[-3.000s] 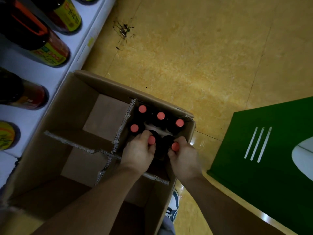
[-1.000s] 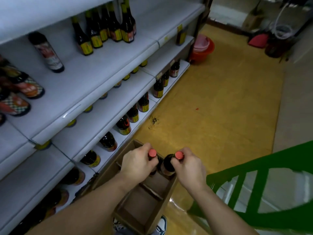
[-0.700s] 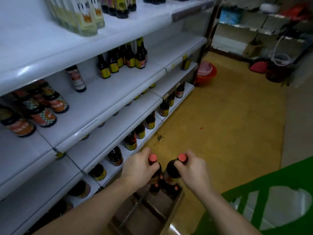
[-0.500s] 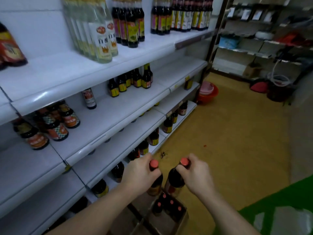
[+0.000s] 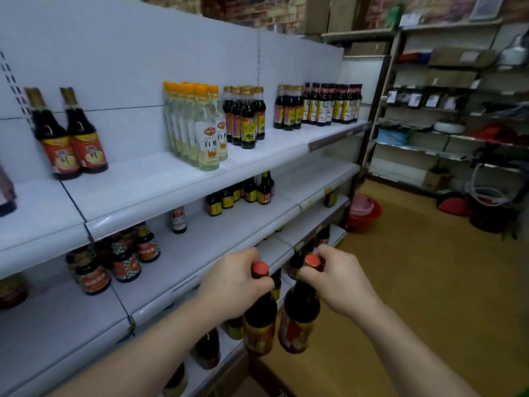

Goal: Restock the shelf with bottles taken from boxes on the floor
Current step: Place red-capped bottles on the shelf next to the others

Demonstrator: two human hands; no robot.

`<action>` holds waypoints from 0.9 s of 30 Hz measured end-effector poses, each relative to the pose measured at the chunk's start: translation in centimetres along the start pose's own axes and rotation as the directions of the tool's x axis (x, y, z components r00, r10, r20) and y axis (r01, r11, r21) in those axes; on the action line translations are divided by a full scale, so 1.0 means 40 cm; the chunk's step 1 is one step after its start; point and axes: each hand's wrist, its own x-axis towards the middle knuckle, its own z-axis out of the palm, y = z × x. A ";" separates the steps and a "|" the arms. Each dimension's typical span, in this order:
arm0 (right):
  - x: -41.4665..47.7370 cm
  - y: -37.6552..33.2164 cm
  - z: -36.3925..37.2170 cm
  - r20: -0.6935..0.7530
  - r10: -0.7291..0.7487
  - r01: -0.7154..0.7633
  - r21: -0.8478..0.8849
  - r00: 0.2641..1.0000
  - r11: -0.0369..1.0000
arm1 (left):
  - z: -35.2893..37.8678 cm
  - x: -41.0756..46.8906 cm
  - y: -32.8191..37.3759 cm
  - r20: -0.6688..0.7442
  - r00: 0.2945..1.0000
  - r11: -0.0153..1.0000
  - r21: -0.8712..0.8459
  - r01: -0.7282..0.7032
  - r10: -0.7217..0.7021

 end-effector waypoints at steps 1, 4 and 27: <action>0.011 -0.014 -0.009 -0.002 -0.013 0.013 0.003 1.000 1.000 | -0.017 0.006 0.005 -0.010 1.000 1.000 0.007 0.000 0.000; 0.043 -0.048 -0.032 -0.012 -0.052 0.052 0.001 0.999 0.999 | -0.066 0.023 0.021 -0.048 0.999 1.000 0.012 -0.012 0.012; 0.103 -0.375 -0.023 0.051 -0.264 0.261 0.063 0.963 0.963 | -0.438 -0.030 -0.018 -0.298 0.952 0.990 -0.137 0.029 -0.069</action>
